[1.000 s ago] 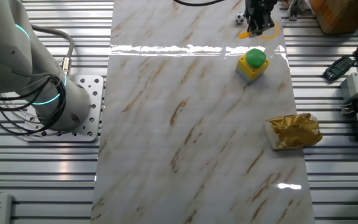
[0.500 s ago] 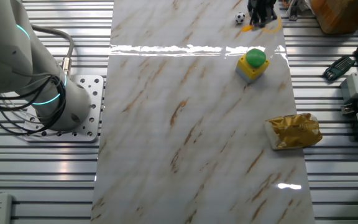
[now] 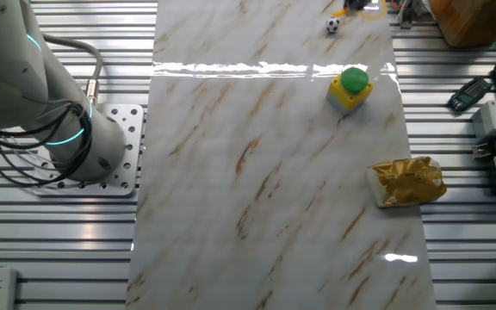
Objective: Attach the bubble ring to the ball
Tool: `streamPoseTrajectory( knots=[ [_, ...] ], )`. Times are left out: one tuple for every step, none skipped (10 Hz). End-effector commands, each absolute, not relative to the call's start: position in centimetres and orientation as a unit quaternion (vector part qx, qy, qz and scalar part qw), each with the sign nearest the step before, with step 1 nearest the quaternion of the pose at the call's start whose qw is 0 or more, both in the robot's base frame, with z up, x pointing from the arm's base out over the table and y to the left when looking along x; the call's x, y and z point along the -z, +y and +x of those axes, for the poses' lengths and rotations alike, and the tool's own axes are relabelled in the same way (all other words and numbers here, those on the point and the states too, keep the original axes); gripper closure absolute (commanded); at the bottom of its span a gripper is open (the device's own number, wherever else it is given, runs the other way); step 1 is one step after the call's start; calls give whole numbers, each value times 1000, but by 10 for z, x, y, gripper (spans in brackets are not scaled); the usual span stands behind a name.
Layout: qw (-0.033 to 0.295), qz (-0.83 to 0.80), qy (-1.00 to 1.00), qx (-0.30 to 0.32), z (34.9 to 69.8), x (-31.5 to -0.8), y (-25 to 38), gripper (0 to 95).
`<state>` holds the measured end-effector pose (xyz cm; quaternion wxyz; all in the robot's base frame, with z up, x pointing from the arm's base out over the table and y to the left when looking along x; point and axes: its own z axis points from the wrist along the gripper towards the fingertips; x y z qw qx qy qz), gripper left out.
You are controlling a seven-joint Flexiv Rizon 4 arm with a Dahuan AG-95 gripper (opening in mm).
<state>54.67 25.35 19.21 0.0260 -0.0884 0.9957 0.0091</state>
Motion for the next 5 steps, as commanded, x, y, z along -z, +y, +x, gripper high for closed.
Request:
streamPoseTrajectory(
  knots=[
    [31, -78, 996, -9, 534, -187, 272, 950],
    [32, -76, 997, -9, 531, -185, 279, 950],
    [34, -74, 997, -8, 525, -180, 288, 950],
    [35, -71, 997, -8, 521, -176, 297, 950],
    [35, -68, 997, -8, 518, -173, 302, 950]
  ],
)
